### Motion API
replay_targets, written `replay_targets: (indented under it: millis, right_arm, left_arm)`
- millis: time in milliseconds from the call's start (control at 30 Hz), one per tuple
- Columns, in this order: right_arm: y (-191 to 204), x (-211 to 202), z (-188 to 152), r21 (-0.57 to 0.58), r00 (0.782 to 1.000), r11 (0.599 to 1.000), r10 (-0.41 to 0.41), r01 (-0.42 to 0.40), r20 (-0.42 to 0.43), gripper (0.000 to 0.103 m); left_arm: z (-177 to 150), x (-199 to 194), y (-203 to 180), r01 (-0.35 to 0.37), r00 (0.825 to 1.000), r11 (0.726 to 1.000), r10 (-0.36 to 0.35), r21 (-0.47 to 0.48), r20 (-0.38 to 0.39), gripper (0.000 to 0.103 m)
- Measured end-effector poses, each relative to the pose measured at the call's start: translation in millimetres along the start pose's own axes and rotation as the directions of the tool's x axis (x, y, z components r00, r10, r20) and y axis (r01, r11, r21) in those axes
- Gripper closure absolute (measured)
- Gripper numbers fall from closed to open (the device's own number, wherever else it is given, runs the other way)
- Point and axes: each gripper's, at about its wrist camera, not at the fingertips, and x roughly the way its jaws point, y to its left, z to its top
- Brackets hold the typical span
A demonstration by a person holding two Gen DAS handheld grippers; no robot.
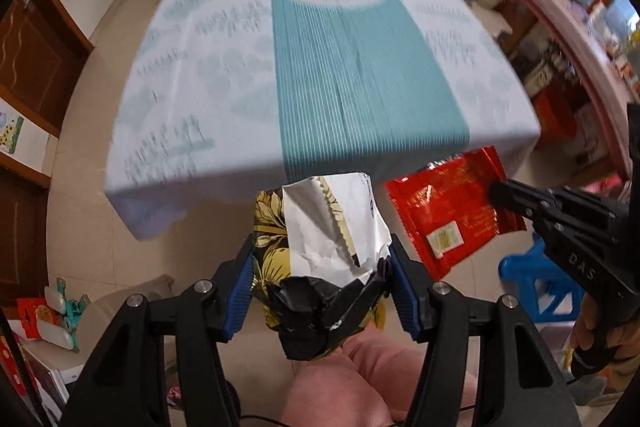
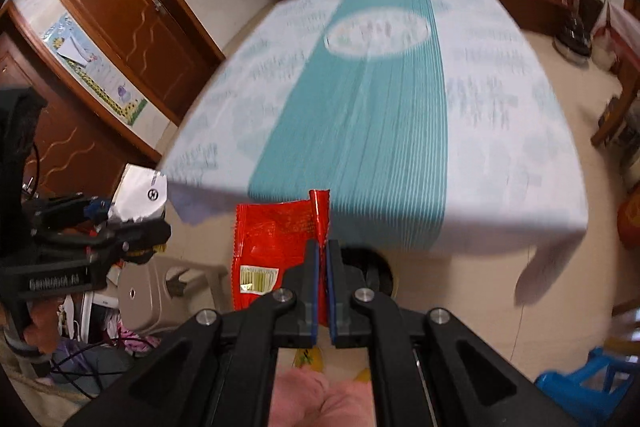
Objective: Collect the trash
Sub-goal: 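Carry the wrapper and red snack packet down to the black trash bin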
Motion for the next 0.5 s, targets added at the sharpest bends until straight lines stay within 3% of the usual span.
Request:
replay_targets:
  millis: [267,500]
  right_arm:
    - [-9.1,83.9,-51.1,0.074,0.993,0.995,-0.065,0.072,-0.094,0.1]
    - [-31.0,173.7,-82.6,0.111,0.981,0.981,-0.142,0.156,-0.129,0.1]
  left_arm:
    - [-41.0,106.7,4.9,0.057,0.995,0.998,-0.06,-0.037,-0.078,0.044]
    - [-53.9,206.8,16.4,0.053,0.995,0.998,-0.056,-0.043,-0.08,0.042]
